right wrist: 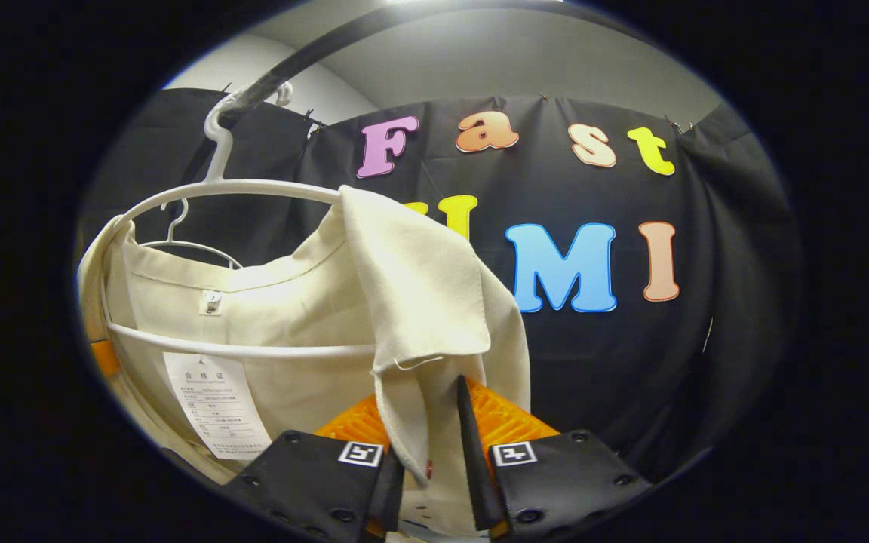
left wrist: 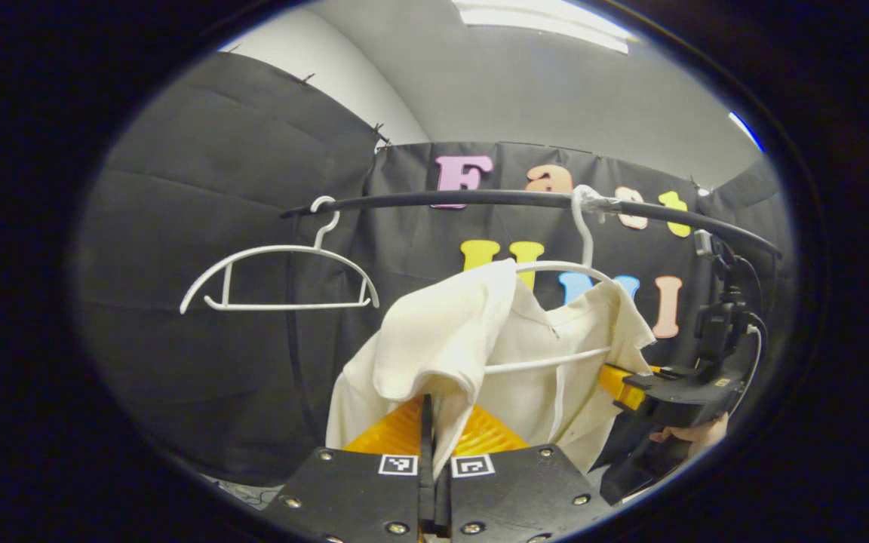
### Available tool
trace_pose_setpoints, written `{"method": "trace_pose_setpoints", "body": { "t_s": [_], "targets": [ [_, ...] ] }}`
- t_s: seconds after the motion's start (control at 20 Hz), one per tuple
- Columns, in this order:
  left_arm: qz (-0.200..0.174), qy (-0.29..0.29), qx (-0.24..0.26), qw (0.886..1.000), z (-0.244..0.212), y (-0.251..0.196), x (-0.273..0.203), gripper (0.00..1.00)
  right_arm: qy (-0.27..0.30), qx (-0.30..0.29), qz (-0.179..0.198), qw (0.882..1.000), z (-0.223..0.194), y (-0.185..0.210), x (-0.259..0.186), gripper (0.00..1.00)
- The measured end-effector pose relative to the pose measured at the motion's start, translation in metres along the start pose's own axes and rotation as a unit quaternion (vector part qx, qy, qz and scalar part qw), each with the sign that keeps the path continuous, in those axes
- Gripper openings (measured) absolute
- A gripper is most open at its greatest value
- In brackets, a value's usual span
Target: Grasp the clothes on the hanger with both hands and then place them into the laundry hamper below.
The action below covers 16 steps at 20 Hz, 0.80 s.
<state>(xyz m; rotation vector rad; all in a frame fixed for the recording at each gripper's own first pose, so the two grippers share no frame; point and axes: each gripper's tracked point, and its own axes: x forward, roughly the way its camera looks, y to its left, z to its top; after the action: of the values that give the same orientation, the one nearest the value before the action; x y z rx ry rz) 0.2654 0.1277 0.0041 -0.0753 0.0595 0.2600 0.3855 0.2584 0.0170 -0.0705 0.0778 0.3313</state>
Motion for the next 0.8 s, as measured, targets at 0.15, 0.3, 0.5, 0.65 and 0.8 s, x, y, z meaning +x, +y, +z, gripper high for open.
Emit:
{"method": "trace_pose_setpoints", "body": {
  "t_s": [0.15, 0.3, 0.5, 0.65, 0.8],
  "targets": [
    [0.006, -0.006, -0.008, 1.000, 0.005, 0.007, -0.003, 0.01, 0.000, 0.021, 0.039, 0.999, 0.000, -0.003, 0.009, 0.03],
    [0.013, -0.013, -0.008, 1.000, 0.012, 0.014, -0.008, 0.01, -0.027, 0.012, 0.012, 0.999, 0.011, -0.024, 0.006, 0.03],
    [0.011, -0.013, -0.018, 1.000, 0.022, 0.021, -0.010, 0.01, -0.067, -0.019, -0.026, 0.997, 0.026, -0.048, 0.009, 0.03],
    [0.015, -0.019, -0.027, 0.999, 0.030, 0.026, -0.010, 0.01, -0.077, -0.026, -0.037, 0.996, 0.035, -0.060, 0.010, 0.02],
    [0.011, -0.027, -0.025, 0.999, 0.040, 0.029, -0.013, 0.02, -0.102, -0.043, -0.071, 0.991, 0.051, -0.084, 0.009, 0.03]
  ]
}}
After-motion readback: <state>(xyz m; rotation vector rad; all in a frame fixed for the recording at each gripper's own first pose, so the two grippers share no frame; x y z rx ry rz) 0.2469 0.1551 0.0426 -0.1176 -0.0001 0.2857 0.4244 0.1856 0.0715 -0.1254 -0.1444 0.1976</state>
